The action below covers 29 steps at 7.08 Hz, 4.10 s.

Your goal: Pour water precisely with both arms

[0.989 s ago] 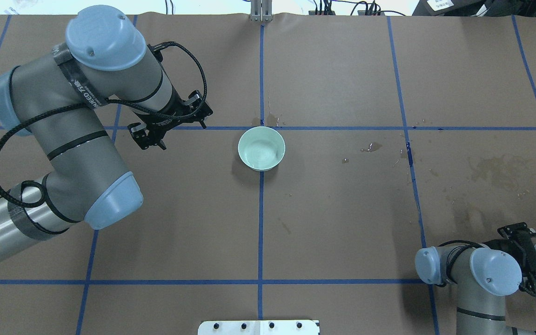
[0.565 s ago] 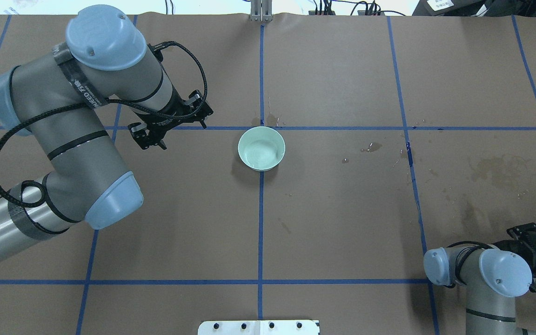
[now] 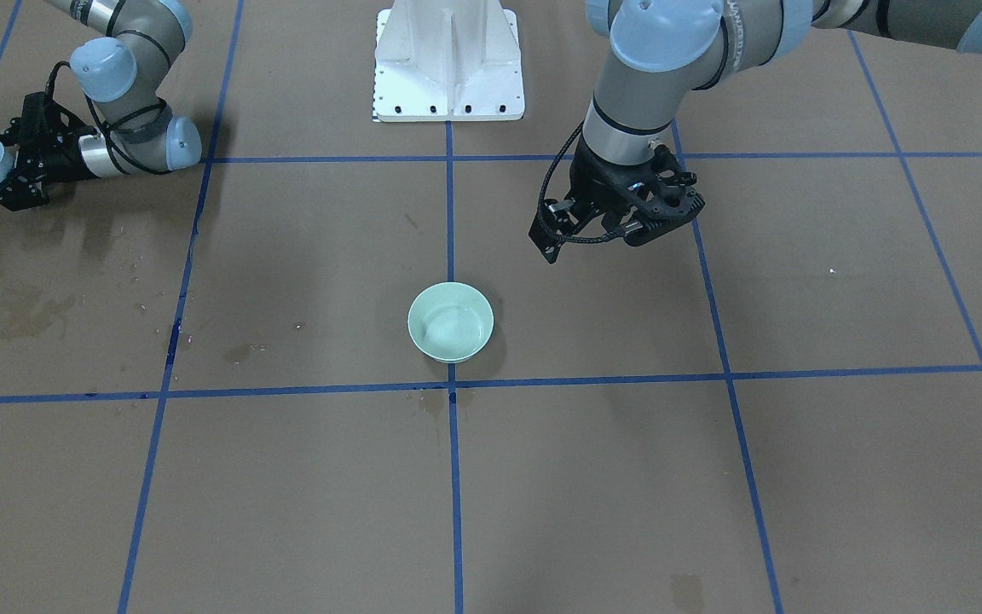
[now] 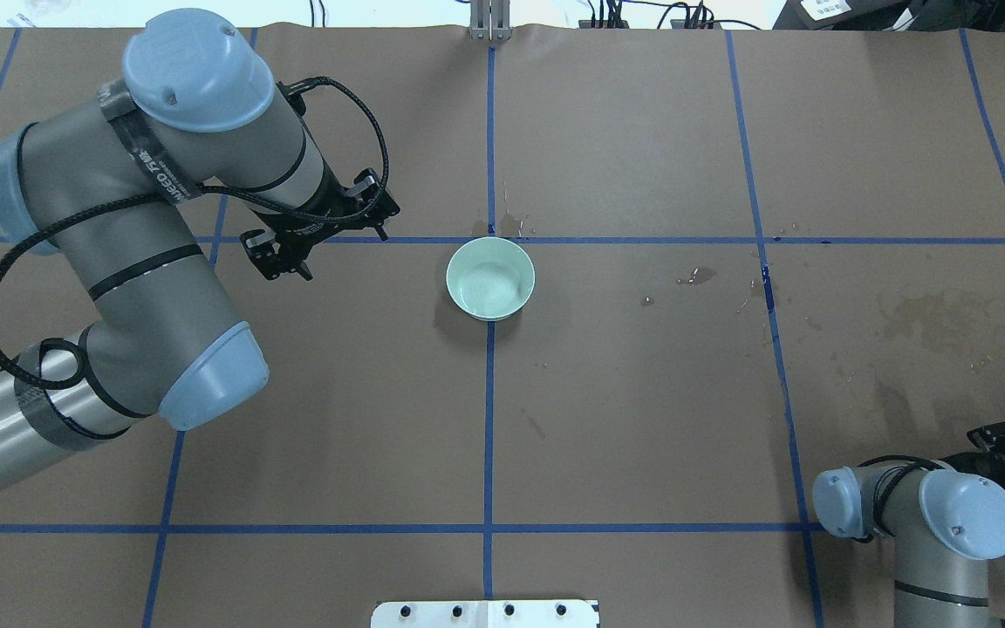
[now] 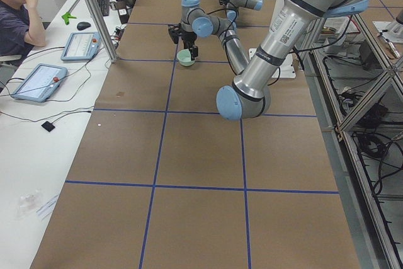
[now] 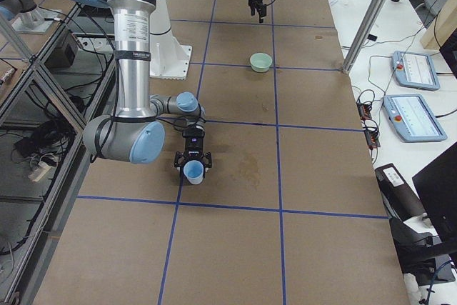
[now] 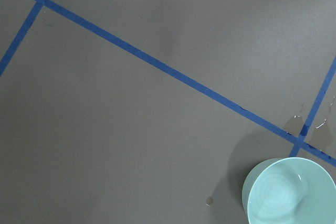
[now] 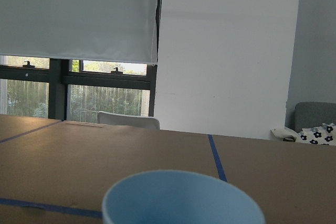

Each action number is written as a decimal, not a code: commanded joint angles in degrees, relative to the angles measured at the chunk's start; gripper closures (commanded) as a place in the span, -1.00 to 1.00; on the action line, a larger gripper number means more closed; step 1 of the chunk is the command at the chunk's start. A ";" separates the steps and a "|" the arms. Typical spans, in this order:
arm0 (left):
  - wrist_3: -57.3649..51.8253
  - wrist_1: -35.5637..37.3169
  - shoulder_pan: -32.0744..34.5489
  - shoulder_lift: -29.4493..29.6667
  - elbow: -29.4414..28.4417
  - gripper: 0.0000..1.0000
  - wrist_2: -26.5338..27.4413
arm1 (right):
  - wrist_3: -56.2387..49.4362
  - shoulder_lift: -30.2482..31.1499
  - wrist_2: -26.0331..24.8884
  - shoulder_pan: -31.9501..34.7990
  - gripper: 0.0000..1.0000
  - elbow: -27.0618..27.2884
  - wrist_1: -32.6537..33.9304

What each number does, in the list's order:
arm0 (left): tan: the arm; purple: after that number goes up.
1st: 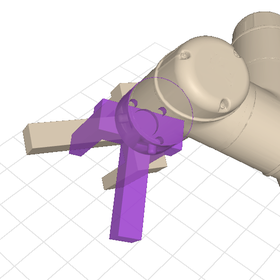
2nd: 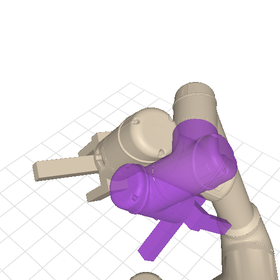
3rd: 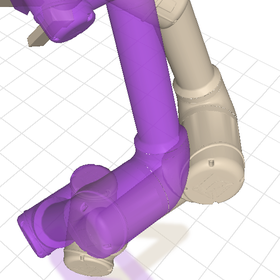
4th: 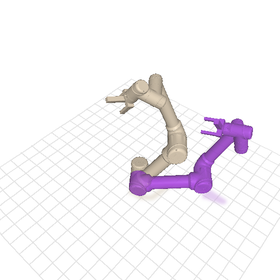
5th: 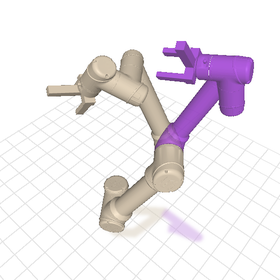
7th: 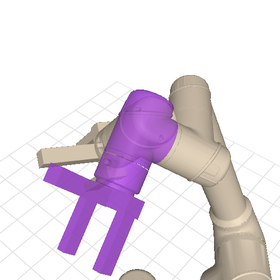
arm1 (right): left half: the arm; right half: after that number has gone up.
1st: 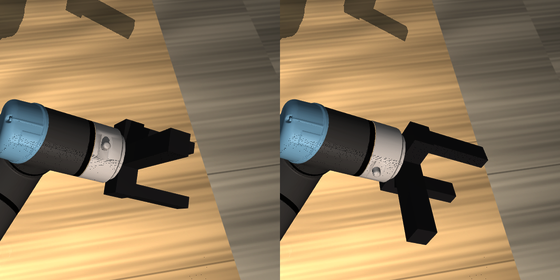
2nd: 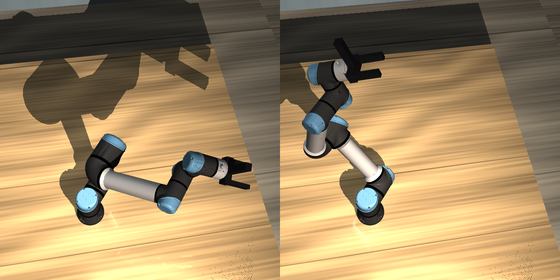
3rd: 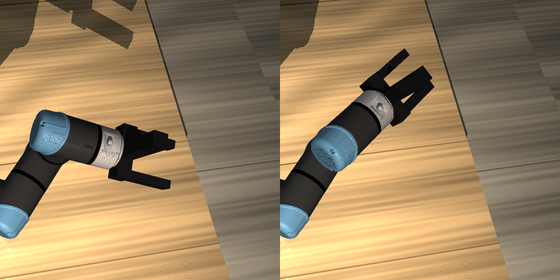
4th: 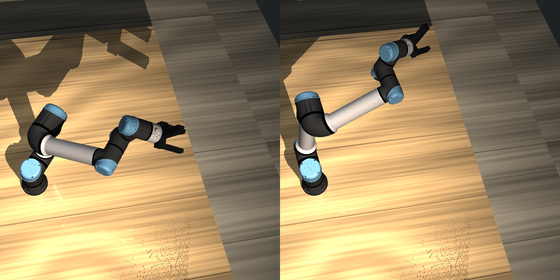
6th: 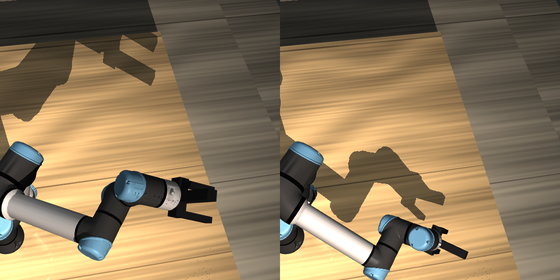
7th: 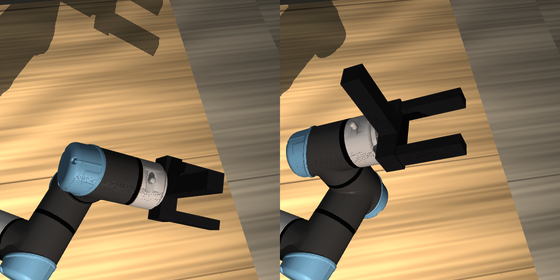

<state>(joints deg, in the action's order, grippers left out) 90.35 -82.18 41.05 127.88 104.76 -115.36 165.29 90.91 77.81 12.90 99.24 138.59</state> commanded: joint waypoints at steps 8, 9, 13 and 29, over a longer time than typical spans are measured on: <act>0.00 0.00 0.00 0.00 0.18 -1.00 -0.04 | -6.33 11.11 -14.05 4.46 1.00 10.10 -6.03; 0.00 0.00 0.00 0.26 0.18 -1.00 -0.04 | -14.48 11.30 -18.26 9.81 1.00 10.10 -8.49; -0.09 -0.09 0.00 0.27 0.53 -1.00 -0.04 | -55.75 10.34 -33.93 34.51 1.00 5.91 -37.76; -18.98 2.99 12.47 -4.75 -1.22 -1.00 -0.30 | -125.57 -22.86 11.91 31.34 1.00 -16.79 -138.86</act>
<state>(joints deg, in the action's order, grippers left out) 71.49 -79.80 52.58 123.17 103.60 -115.60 39.79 71.19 86.45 47.74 82.78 0.87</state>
